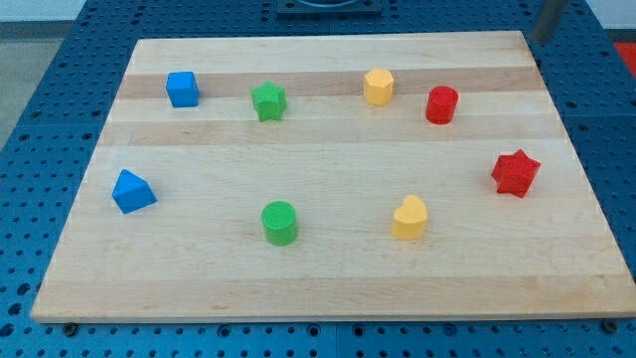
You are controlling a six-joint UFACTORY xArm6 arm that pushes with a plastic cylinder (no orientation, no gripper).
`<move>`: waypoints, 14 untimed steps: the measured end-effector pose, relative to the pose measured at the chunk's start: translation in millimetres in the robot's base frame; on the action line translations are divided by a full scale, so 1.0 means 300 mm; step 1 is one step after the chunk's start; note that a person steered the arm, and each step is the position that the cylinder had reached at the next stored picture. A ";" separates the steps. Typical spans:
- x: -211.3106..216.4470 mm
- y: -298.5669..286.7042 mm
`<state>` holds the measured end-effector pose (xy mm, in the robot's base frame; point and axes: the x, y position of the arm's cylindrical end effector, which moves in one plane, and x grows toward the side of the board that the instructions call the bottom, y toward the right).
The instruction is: Push the green star to the top of the green circle
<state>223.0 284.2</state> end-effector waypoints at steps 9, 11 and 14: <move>0.206 -1.137; 0.207 -1.175; 0.295 -1.251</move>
<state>311.5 -91.1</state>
